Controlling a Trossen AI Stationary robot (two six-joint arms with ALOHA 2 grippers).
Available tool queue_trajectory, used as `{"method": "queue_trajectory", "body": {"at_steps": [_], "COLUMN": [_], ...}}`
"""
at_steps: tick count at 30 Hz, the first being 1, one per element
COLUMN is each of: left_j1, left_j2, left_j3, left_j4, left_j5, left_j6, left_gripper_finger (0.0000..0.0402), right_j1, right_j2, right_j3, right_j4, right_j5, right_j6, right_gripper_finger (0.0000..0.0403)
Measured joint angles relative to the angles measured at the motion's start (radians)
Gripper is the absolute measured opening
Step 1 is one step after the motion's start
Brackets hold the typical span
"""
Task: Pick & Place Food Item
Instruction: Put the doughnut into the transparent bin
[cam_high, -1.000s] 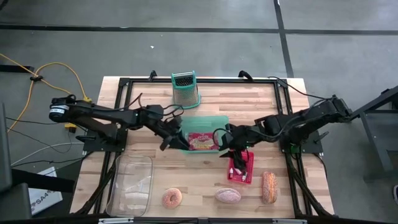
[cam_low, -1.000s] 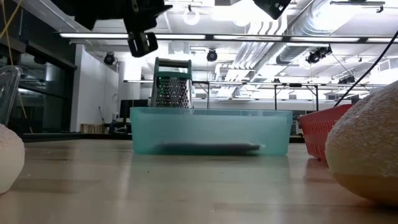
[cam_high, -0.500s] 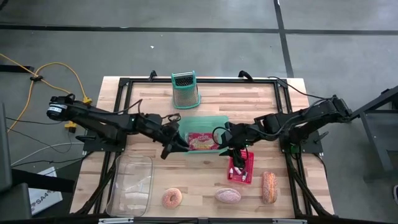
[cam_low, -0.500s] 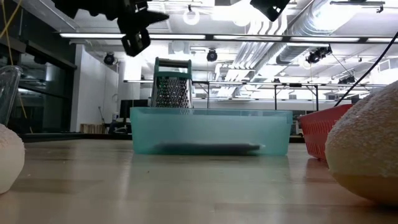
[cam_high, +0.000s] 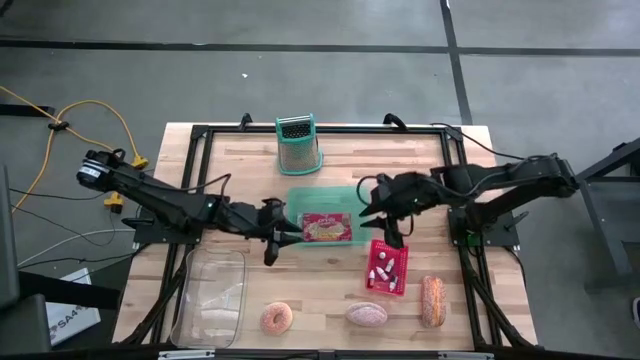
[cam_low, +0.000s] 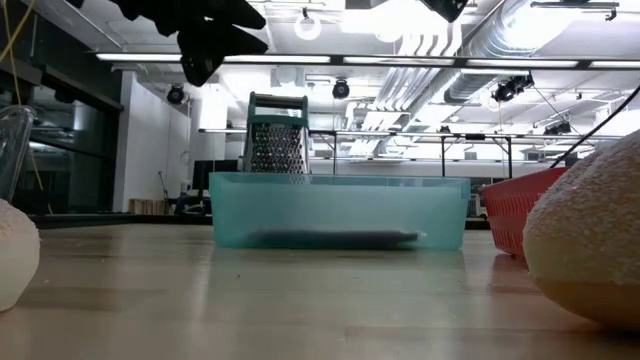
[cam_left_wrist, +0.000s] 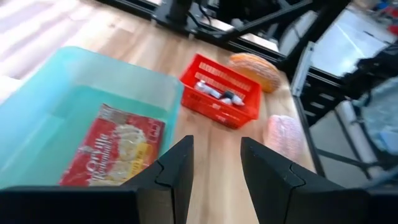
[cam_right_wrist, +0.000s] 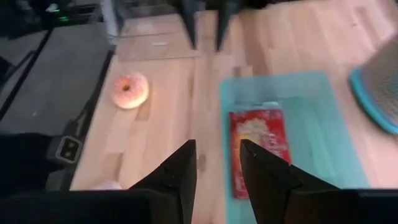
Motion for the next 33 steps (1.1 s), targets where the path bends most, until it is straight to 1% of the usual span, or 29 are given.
{"method": "queue_trajectory", "body": {"at_steps": [2,6,10,14,20,24,33], "left_j1": [-0.014,-0.044,-0.067,-0.074,-0.077,-0.077,-0.077], "left_j2": [0.000,0.000,0.000,0.000,0.000,0.000,0.000], "left_j3": [0.000,0.000,0.000,0.000,0.000,0.000,0.000], "left_j4": [0.000,0.000,0.001,0.001,0.003,0.019,0.058], "left_j5": [-0.041,-0.106,-0.128,-0.129,-0.128,-0.091,-0.089], "left_j6": [0.003,0.026,0.047,0.047,0.046,0.070,0.077], "left_gripper_finger": [0.0128,0.0128,0.0128,0.0128,0.0128,0.0128,0.0128], "right_j1": [-0.019,-0.047,-0.089,-0.116,-0.117,-0.116,-0.116], "right_j2": [-0.018,-0.060,-0.097,-0.118,-0.116,-0.108,-0.107], "right_j3": [0.000,0.000,0.000,0.000,0.000,0.000,0.000], "right_j4": [-0.021,-0.065,-0.087,-0.086,-0.088,-0.088,-0.087], "right_j5": [0.006,0.063,0.089,0.079,0.068,0.064,0.065], "right_j6": [-0.002,-0.004,-0.003,0.000,0.000,0.002,0.001], "right_gripper_finger": [0.0112,0.0112,0.0112,0.0112,0.0112,0.0112,0.0112]}}
